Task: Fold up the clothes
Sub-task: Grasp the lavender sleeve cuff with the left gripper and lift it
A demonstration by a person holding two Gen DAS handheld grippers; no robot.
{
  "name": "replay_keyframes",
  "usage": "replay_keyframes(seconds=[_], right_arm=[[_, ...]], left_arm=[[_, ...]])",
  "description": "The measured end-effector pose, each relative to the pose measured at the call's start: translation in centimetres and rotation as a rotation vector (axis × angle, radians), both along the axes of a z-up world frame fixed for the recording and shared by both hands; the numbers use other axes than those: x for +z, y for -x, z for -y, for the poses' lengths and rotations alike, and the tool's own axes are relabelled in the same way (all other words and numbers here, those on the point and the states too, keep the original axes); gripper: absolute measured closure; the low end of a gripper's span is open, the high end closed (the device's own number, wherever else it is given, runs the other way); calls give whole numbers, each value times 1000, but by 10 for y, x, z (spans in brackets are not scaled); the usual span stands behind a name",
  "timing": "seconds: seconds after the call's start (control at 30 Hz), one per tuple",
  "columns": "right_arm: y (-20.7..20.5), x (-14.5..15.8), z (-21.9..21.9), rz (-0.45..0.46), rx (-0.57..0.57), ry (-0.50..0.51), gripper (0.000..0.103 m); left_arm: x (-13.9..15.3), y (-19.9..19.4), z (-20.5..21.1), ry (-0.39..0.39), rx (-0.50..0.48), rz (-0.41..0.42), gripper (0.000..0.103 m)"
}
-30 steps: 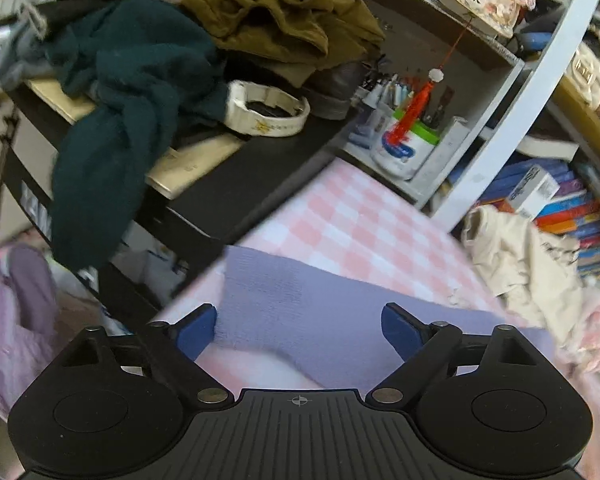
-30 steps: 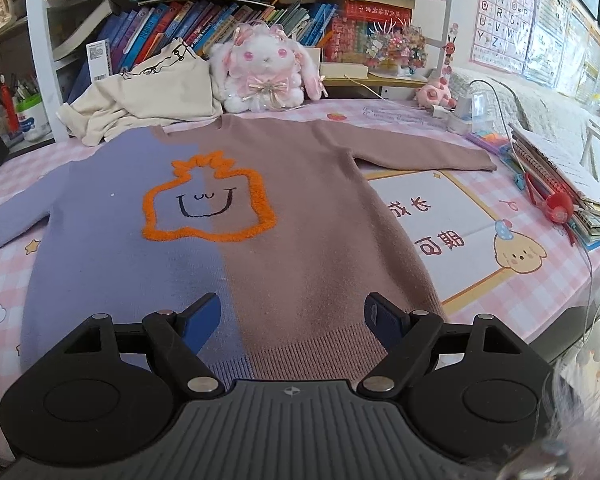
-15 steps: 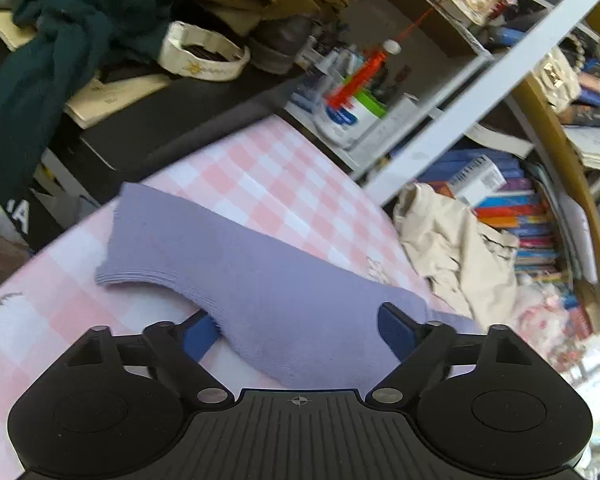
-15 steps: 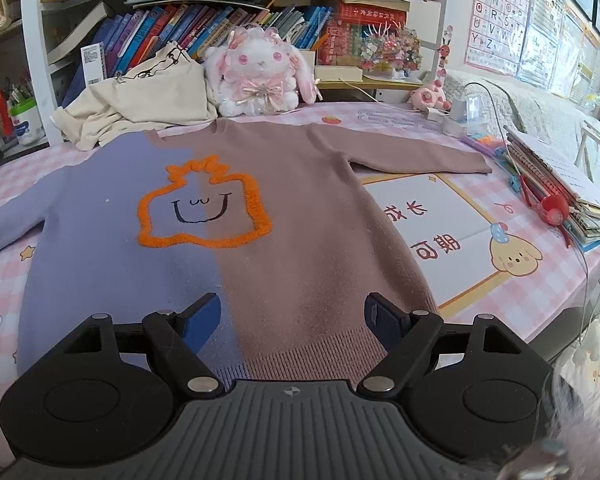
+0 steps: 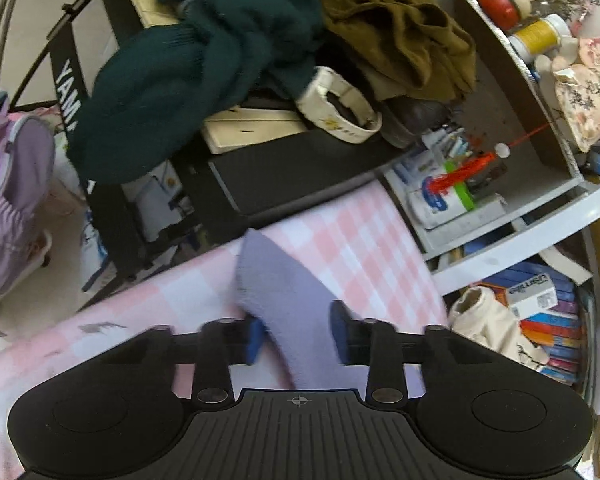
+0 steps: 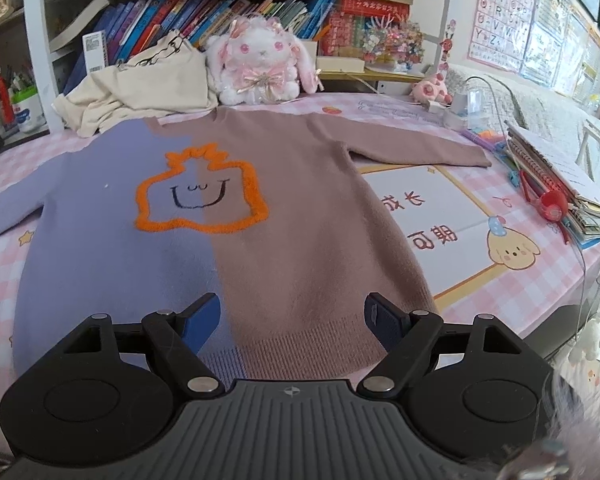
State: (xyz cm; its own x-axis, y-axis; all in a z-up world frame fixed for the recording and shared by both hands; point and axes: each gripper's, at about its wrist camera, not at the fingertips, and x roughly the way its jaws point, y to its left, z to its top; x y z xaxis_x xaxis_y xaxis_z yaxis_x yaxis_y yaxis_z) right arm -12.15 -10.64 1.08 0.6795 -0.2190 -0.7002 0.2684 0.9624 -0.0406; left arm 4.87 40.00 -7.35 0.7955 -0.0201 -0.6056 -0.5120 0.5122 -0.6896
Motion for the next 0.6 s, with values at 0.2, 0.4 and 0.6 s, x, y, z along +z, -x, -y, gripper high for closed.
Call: replay_keyframes(seconds=[0.2,0.4,0.6], right_arm=[[-1,-5,3,-28,21,-3,24],[-3,-8,14,-33,38,-10,23],[-16,-16,30,-71,98,11,23]], left_arm=[[-5,2,-10,27,-20,-2,100],[27,3,13,-59,-94,93,100],[75,-3,61,-167,-235,210,100]])
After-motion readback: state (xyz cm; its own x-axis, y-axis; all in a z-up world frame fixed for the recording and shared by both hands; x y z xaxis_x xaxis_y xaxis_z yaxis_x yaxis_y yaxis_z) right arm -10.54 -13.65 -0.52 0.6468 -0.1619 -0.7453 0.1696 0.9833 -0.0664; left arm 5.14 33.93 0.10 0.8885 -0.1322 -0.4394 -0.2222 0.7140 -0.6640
